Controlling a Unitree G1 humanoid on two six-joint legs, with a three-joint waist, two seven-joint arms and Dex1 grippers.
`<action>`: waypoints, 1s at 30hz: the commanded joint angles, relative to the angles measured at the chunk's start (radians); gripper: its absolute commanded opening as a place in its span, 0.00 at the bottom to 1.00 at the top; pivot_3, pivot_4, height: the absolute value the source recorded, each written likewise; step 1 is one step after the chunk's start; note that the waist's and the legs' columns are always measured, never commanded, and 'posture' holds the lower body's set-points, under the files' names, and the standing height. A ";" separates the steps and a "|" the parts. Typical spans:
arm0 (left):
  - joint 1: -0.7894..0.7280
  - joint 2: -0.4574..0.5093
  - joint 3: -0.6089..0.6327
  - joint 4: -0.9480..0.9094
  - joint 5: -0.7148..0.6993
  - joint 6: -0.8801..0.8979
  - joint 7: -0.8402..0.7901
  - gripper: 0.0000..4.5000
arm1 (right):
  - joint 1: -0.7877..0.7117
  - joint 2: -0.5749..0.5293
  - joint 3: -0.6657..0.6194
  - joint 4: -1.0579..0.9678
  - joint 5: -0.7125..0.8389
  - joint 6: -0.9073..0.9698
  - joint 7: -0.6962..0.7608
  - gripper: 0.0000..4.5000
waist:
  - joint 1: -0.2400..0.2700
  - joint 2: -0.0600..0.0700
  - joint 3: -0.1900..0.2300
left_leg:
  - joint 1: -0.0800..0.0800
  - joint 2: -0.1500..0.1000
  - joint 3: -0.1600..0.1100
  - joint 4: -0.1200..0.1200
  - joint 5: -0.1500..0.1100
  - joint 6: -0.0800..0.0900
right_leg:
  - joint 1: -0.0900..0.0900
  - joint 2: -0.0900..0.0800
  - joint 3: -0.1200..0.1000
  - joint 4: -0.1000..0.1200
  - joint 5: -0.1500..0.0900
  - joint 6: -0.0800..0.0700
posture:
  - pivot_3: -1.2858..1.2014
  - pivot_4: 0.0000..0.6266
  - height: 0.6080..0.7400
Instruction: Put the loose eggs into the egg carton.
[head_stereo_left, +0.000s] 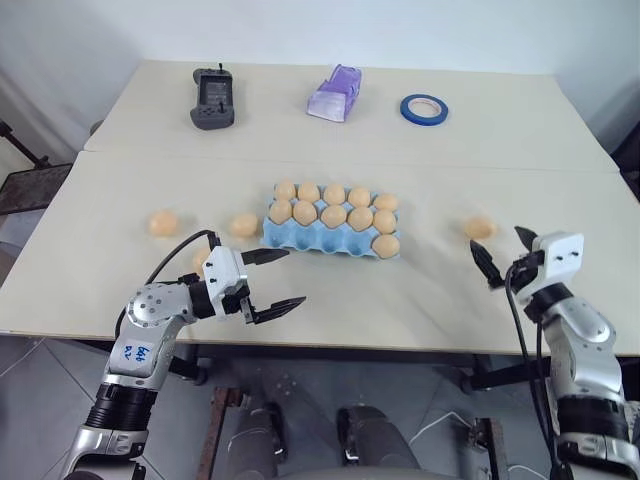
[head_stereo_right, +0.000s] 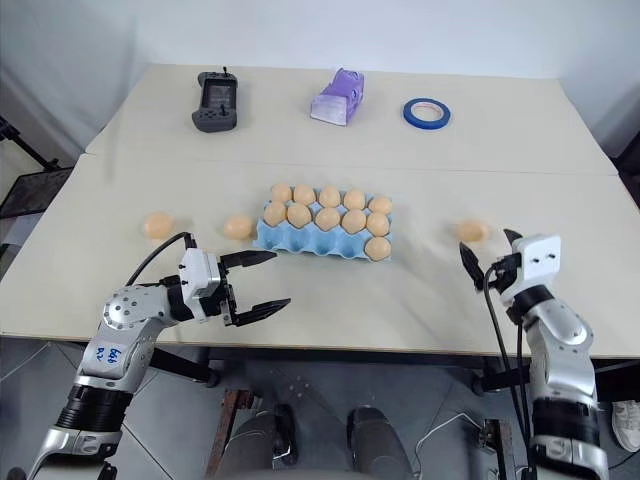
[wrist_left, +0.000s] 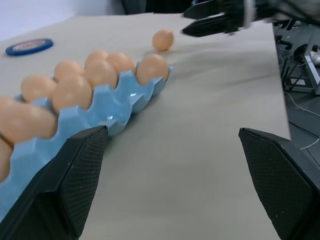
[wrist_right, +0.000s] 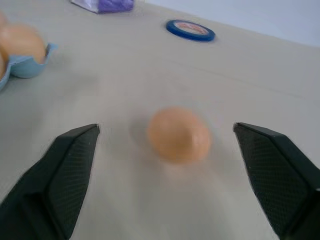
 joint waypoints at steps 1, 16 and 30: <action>0.013 -0.009 -0.006 -0.060 -0.014 -0.022 -0.004 0.99 | -0.101 -0.032 0.026 0.163 -0.044 -0.066 0.022 1.00 | 0.000 0.000 0.000 | 0.000 0.000 0.000 0.000 0.000 0.000 | 0.000 0.000 0.000 0.000 0.000 0.000 | 0.52 0.24 1.00; 0.059 -0.016 0.009 -0.122 -0.008 -0.011 0.045 1.00 | -0.346 -0.010 0.103 0.570 -0.114 -0.225 0.054 0.47 | -0.001 0.000 0.000 | 0.000 0.000 0.000 0.001 0.001 0.001 | 0.000 0.000 0.001 0.000 0.000 0.000 | 0.52 0.24 1.00; 0.145 0.024 0.128 -0.130 -0.015 0.012 0.138 1.00 | -0.264 0.160 0.265 -0.171 0.018 0.155 0.155 0.43 | 0.000 0.000 0.000 | 0.000 0.002 -0.001 -0.002 0.000 -0.001 | -0.001 0.001 0.000 0.002 -0.001 -0.001 | 0.52 0.24 1.00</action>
